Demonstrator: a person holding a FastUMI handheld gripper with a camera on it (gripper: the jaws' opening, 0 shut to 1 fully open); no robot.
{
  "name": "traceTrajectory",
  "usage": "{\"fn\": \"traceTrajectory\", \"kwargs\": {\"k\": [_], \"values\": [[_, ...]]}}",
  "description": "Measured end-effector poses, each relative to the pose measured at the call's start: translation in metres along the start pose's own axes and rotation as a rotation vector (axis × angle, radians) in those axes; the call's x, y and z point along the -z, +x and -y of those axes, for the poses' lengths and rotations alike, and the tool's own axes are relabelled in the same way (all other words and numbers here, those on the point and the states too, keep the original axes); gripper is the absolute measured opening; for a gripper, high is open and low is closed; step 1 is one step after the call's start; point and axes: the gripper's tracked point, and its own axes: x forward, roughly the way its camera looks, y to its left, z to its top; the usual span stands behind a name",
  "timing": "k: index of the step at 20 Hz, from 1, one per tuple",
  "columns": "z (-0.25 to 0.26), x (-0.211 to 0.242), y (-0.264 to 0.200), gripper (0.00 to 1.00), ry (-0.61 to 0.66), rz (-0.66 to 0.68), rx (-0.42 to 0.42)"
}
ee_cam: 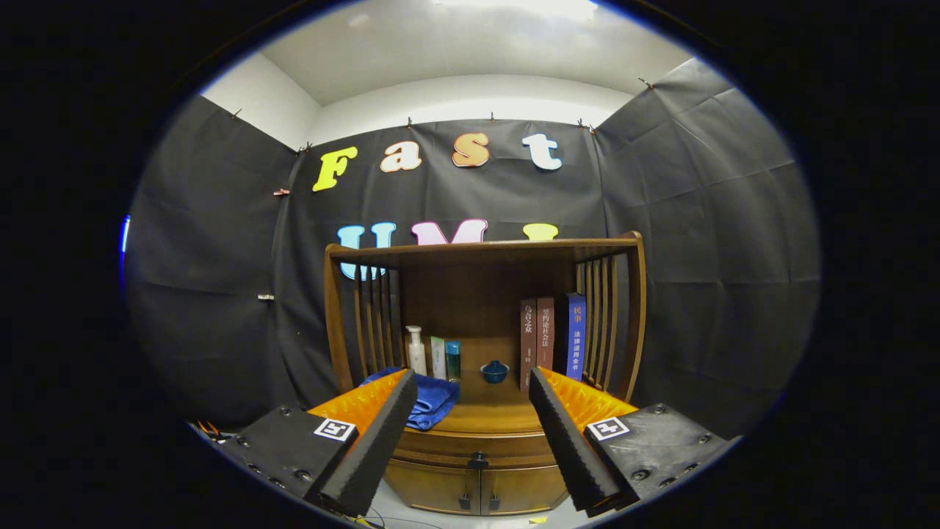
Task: Pull open the drawer, take out the items inside it, and place them on the countertop above the cabinet.
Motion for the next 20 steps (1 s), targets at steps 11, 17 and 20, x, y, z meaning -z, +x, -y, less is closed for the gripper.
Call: {"fn": "traceTrajectory", "kwargs": {"k": [11, 17, 20], "values": [[-0.005, 0.106, 0.056, 0.99, 0.007, -0.182, 0.005], [-0.004, 0.194, 0.093, 0.99, 0.007, -0.342, 0.004], [0.002, 0.238, 0.103, 0.99, 0.025, -0.425, 0.017]]}}
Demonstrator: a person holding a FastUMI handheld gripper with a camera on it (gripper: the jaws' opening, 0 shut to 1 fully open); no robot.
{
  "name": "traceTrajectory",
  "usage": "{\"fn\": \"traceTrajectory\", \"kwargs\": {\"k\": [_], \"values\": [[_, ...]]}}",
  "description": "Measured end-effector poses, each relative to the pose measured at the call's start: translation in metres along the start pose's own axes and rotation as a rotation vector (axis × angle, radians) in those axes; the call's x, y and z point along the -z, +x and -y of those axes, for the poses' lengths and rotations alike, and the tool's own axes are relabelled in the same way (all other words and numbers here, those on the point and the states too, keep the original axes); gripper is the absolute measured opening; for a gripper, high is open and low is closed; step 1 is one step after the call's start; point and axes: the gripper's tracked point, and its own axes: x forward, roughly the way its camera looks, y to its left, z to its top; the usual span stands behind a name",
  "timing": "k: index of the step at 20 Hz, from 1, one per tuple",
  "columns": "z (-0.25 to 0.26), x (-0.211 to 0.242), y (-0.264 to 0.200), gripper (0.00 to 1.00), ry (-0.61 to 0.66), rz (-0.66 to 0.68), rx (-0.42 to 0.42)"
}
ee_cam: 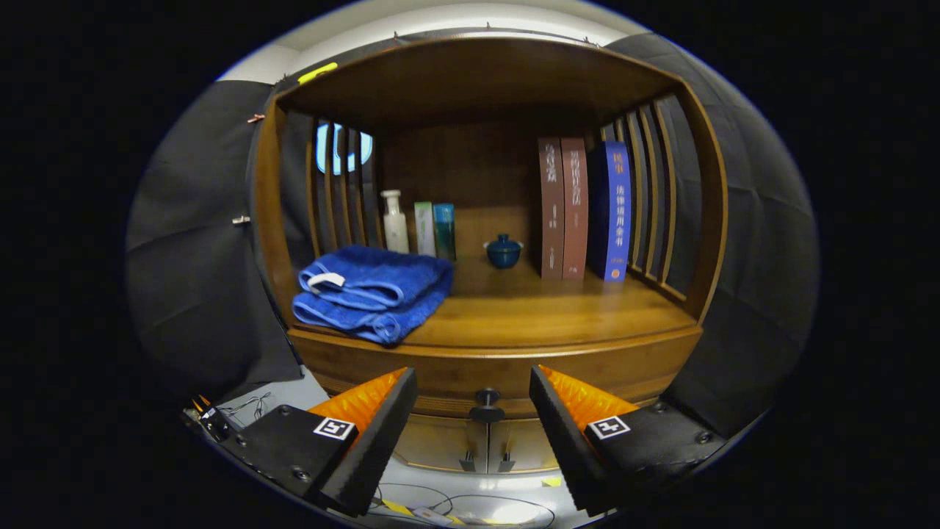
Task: Pull open the drawer, take out the items inside it, and place them on the countertop above the cabinet.
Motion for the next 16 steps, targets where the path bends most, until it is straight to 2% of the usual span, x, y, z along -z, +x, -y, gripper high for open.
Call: {"fn": "traceTrajectory", "kwargs": {"k": [7, 8, 11, 14, 15, 16], "values": [[0.014, 0.058, 0.061, 0.96, 0.036, -0.122, 0.037], [0.015, 0.065, 0.065, 0.90, 0.034, -0.138, 0.039], [0.017, 0.075, 0.078, 0.83, 0.031, -0.159, 0.049], [0.014, 0.081, 0.082, 0.59, 0.019, -0.166, 0.047], [0.015, 0.071, 0.068, 0.53, 0.001, -0.169, 0.057], [0.017, 0.074, 0.078, 0.47, -0.010, -0.174, 0.058]]}}
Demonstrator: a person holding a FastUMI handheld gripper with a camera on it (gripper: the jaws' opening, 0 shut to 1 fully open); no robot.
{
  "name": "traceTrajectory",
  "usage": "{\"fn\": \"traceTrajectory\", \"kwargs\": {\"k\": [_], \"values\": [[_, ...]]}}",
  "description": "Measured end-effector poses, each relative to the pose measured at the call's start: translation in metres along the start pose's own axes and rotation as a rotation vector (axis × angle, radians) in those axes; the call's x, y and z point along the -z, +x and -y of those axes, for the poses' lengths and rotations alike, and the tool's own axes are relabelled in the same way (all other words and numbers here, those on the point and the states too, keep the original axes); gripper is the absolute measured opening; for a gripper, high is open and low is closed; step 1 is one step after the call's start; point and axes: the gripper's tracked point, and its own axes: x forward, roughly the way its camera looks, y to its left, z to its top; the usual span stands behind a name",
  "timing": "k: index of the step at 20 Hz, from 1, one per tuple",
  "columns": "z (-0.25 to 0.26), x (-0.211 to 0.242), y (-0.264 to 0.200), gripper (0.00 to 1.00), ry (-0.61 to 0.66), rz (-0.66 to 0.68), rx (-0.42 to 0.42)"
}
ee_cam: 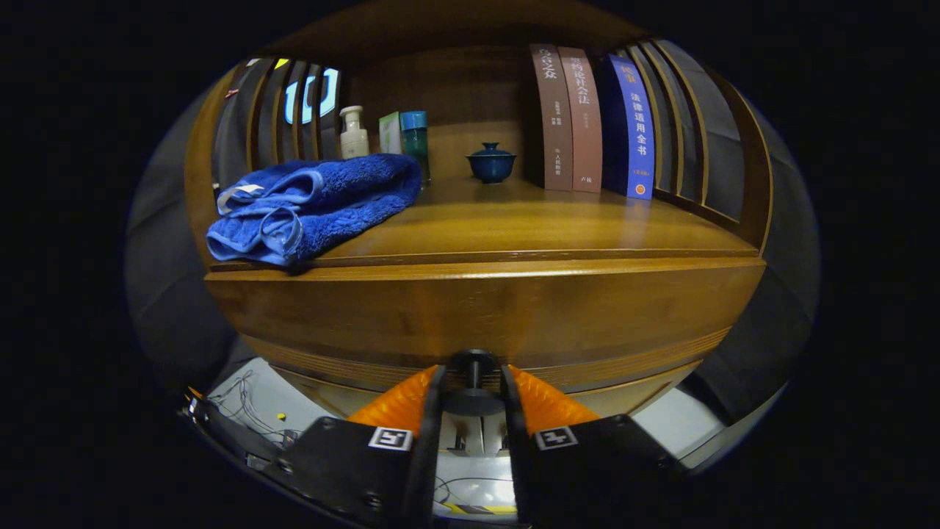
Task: Pull open the drawer, take out the items inside it, and place them on the countertop above the cabinet.
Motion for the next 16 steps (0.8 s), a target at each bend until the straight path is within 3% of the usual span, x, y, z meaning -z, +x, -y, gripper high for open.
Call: {"fn": "traceTrajectory", "kwargs": {"k": [3, 10, 16], "values": [[-0.002, 0.002, -0.001, 0.30, 0.006, -0.006, -0.006], [-0.003, 0.004, -0.002, 0.30, -0.001, -0.034, -0.003], [-0.004, 0.018, -0.029, 0.30, -0.012, -0.064, -0.014]]}}
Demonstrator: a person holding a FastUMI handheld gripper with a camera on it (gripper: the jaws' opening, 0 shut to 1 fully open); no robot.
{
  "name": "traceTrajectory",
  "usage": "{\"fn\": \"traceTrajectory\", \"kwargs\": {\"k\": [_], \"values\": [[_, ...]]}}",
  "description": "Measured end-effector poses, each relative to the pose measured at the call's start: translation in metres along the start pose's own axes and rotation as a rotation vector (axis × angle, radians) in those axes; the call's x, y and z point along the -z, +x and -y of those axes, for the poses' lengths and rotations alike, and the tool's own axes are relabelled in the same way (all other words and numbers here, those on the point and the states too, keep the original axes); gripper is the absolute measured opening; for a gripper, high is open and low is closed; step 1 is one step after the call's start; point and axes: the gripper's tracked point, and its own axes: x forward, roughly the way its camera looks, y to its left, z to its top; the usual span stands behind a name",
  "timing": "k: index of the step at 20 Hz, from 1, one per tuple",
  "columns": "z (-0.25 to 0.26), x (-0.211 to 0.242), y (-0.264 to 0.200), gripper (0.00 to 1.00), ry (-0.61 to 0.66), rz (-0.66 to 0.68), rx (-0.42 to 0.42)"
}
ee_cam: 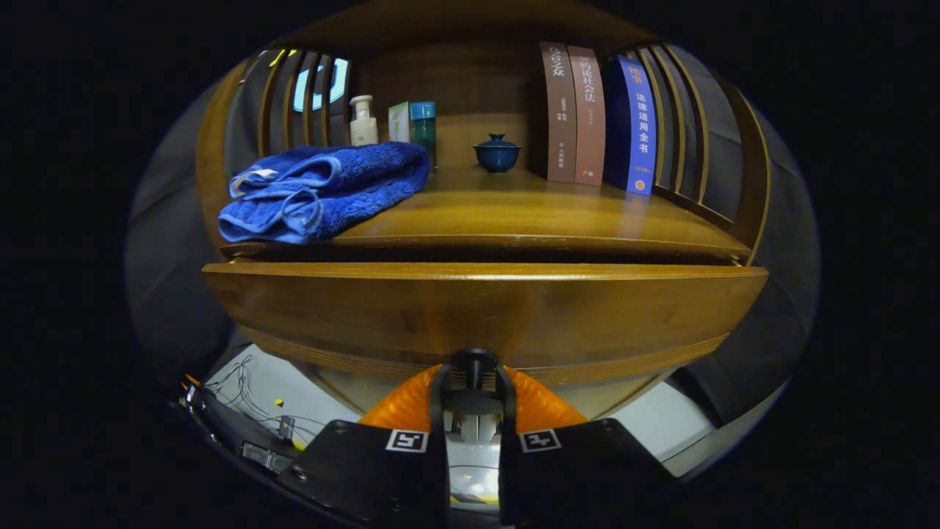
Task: Pull open the drawer, take out the items inside it, and place them on the countertop above the cabinet.
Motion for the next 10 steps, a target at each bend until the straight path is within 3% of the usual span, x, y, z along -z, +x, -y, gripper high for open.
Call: {"fn": "traceTrajectory", "kwargs": {"k": [10], "values": [[-0.002, 0.051, -0.086, 0.30, 0.033, -0.045, -0.015]]}}
